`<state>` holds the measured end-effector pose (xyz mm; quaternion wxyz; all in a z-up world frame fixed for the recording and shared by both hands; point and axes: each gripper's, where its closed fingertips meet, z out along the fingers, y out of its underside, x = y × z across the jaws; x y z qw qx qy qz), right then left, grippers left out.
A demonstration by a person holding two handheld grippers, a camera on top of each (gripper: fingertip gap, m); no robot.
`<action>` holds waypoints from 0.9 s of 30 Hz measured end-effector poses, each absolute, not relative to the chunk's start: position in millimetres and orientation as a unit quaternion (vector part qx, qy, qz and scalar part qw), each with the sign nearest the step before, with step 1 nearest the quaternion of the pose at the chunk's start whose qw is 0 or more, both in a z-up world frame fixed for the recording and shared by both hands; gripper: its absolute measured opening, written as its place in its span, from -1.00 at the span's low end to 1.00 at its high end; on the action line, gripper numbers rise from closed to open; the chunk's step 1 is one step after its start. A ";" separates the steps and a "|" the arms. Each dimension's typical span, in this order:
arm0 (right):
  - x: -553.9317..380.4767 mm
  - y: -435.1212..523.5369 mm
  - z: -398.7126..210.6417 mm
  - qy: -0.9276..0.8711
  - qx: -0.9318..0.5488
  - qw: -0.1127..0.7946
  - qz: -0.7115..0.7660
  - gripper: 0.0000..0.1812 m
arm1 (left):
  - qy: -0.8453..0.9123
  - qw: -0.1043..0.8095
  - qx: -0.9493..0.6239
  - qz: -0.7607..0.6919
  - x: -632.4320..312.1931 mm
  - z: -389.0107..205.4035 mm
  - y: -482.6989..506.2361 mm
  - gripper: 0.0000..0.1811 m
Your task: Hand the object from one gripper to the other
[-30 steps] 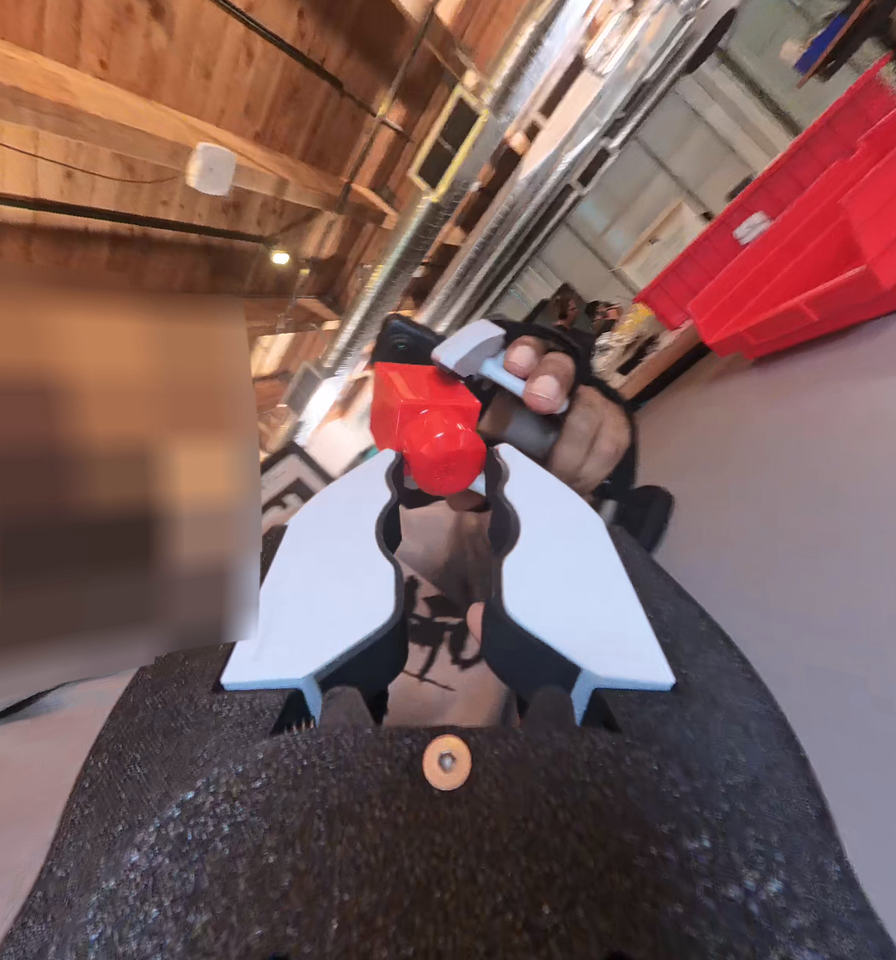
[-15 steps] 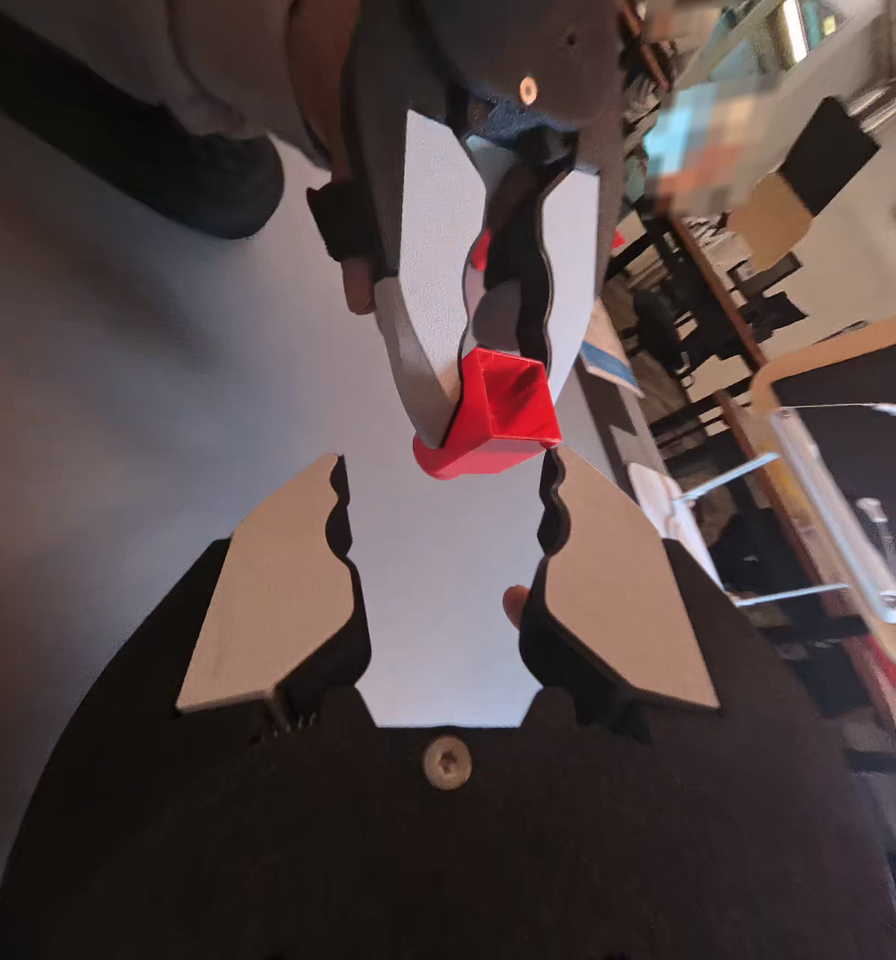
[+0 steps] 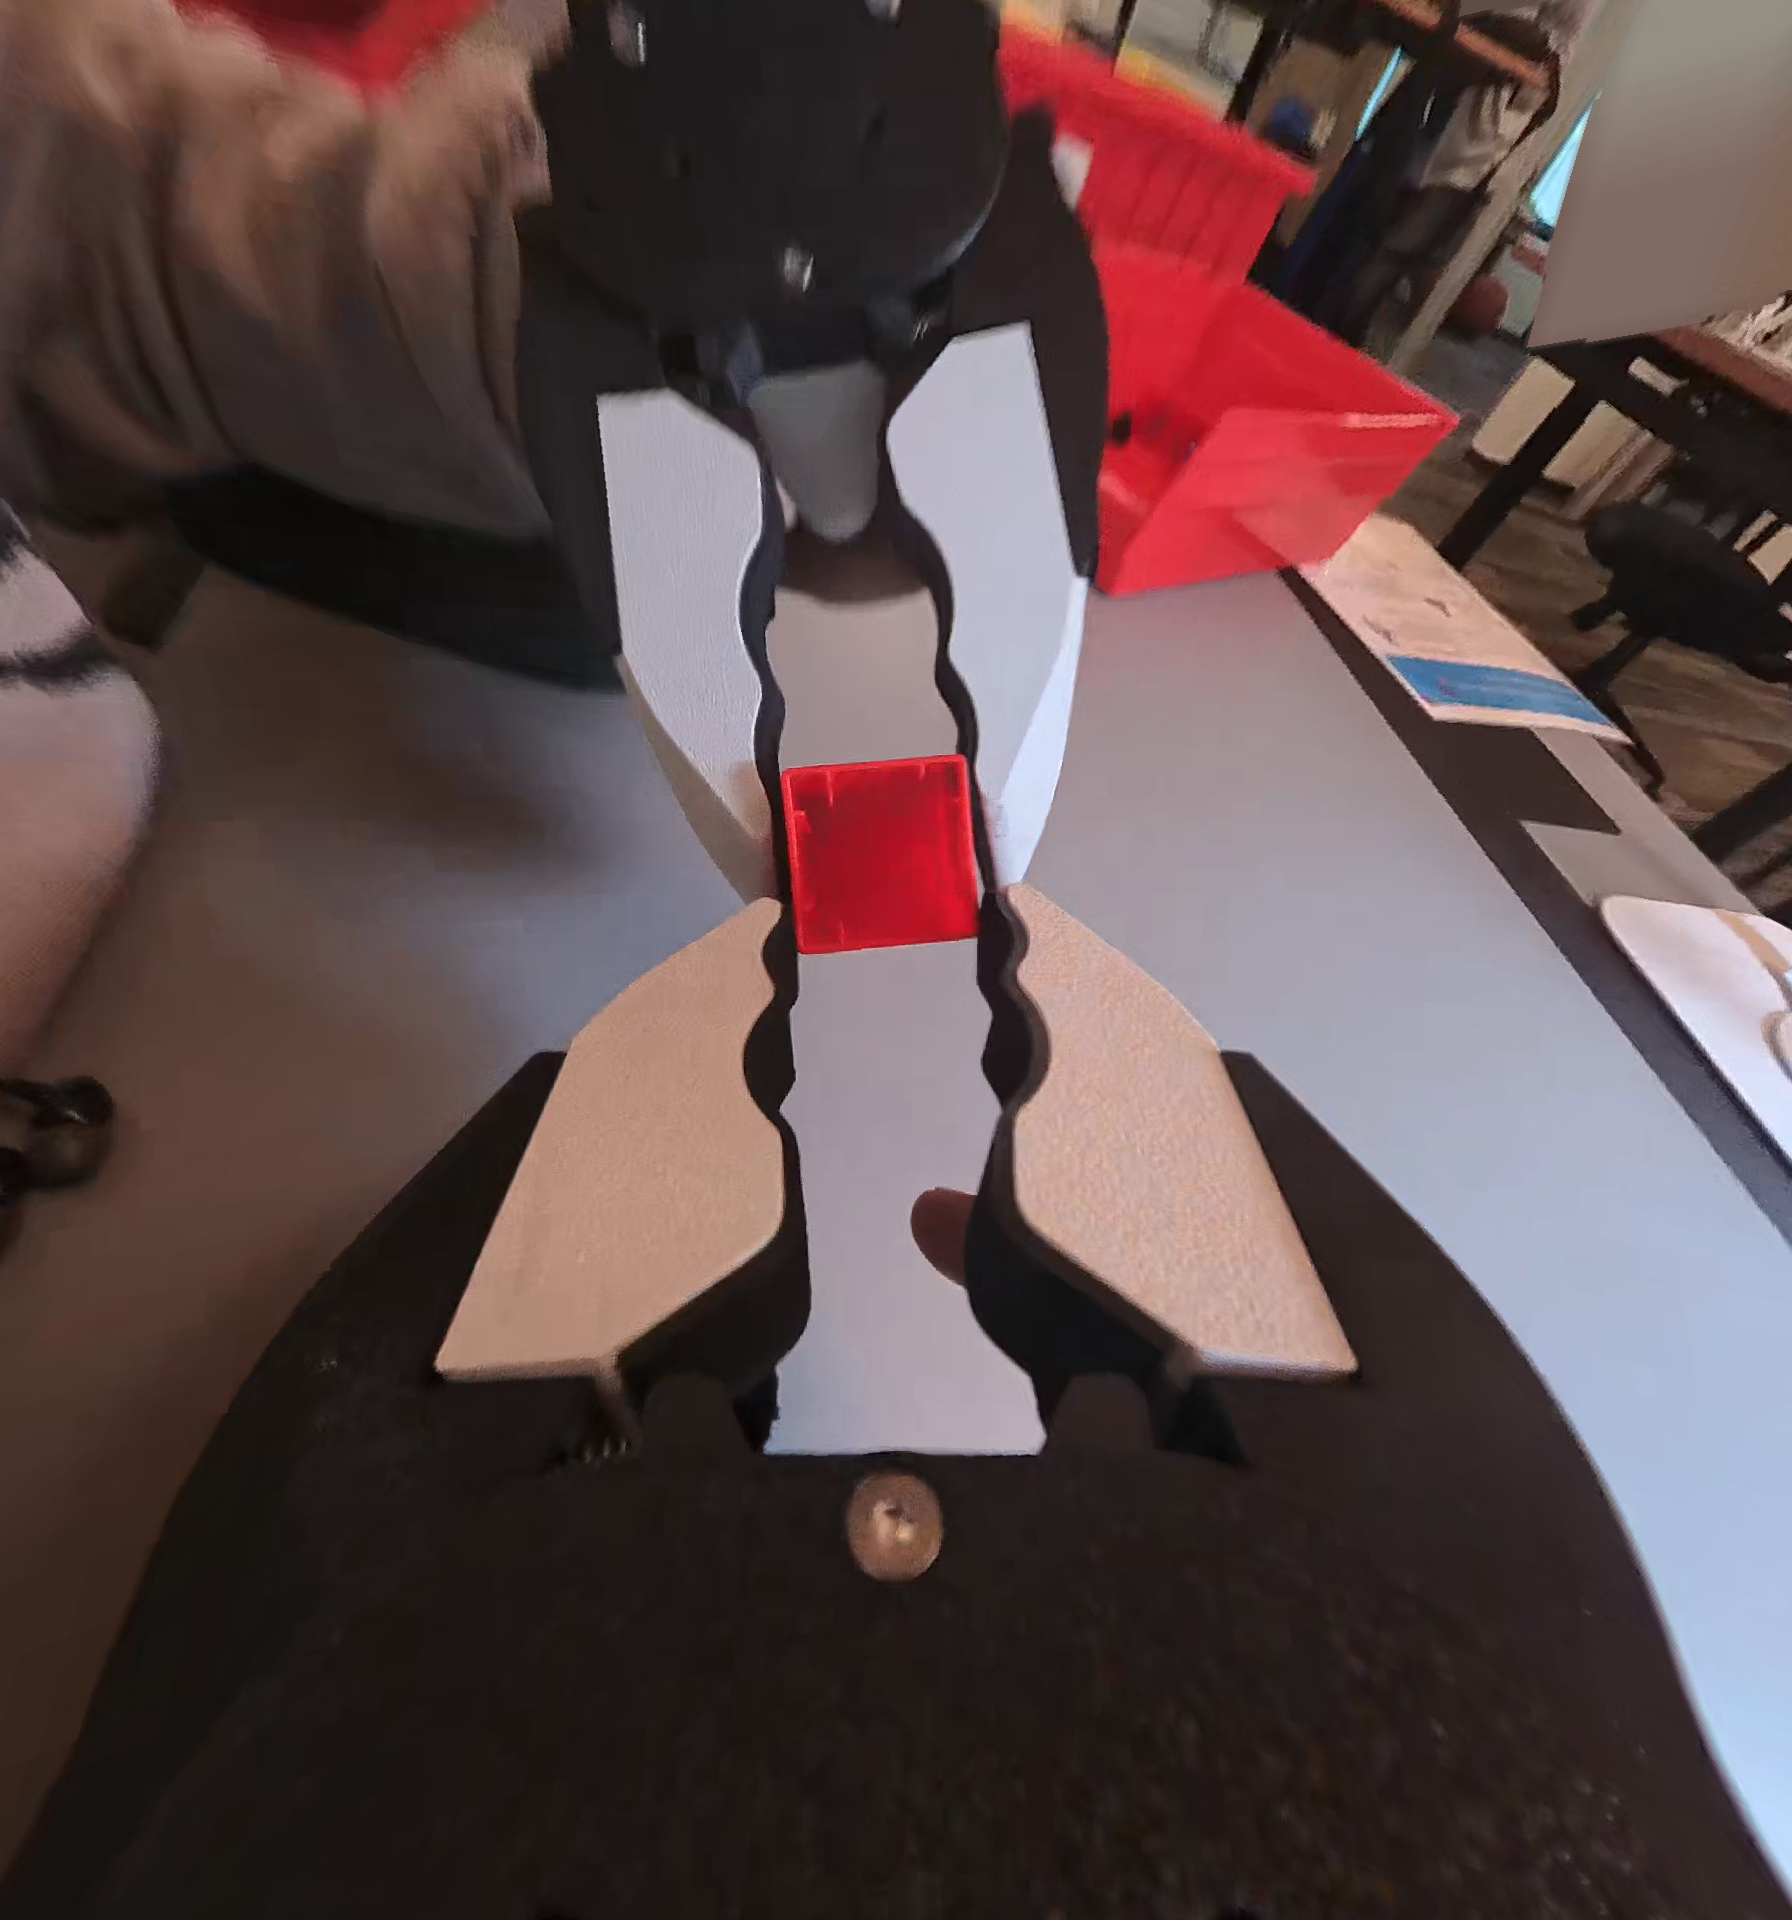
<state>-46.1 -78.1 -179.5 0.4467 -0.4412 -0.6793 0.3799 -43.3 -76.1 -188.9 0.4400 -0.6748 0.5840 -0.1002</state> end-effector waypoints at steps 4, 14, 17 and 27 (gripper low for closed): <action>-37.2 -78.5 -140.9 -0.590 -0.440 0.425 0.527 -0.63 | 0.520 0.518 -0.634 -0.243 -37.1 -147.1 -80.9 -0.57; -17.8 -55.7 -81.9 -0.273 -0.419 0.230 0.835 -0.64 | 0.448 0.694 -0.532 -0.186 -37.7 -98.1 -74.3 -0.42; -25.2 -57.8 -90.1 -0.237 -0.428 0.157 0.858 -0.63 | 0.445 0.719 -0.519 -0.123 -39.8 -91.5 -73.4 -0.43; -41.4 -59.0 -124.7 -0.333 -0.509 0.189 0.771 -0.60 | 0.434 0.631 -0.608 -0.209 -47.4 -110.5 -62.6 -0.62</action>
